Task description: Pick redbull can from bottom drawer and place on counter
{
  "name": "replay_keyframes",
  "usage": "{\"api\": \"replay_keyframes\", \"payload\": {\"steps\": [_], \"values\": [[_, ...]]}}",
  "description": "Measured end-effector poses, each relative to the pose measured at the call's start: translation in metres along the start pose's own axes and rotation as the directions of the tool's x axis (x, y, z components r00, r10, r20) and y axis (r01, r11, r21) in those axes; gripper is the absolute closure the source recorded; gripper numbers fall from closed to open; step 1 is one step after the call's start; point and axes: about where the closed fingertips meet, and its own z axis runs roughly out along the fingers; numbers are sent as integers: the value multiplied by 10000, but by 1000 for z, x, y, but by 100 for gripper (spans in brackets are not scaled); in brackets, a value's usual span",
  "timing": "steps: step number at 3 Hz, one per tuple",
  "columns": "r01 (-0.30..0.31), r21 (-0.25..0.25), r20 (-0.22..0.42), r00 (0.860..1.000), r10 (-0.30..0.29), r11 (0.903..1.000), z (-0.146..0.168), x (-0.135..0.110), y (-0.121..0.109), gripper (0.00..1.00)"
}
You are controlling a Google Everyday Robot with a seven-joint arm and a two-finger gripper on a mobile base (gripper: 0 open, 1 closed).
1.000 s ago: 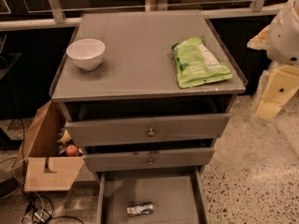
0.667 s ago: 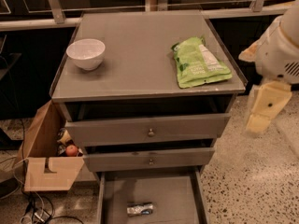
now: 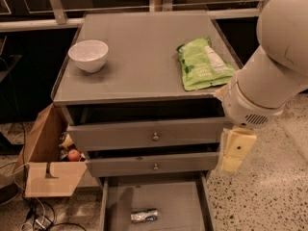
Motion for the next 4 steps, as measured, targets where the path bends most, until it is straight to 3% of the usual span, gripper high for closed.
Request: {"api": "replay_keyframes", "payload": {"steps": [1, 2, 4], "values": [[0, 0, 0, 10000, 0, 10000, 0, 0, 0, 0], [-28, -149, -235, 9997, 24, 9999, 22, 1, 10, 0], [115, -525, -159, 9998, -123, 9986, 104, 3, 25, 0]]}}
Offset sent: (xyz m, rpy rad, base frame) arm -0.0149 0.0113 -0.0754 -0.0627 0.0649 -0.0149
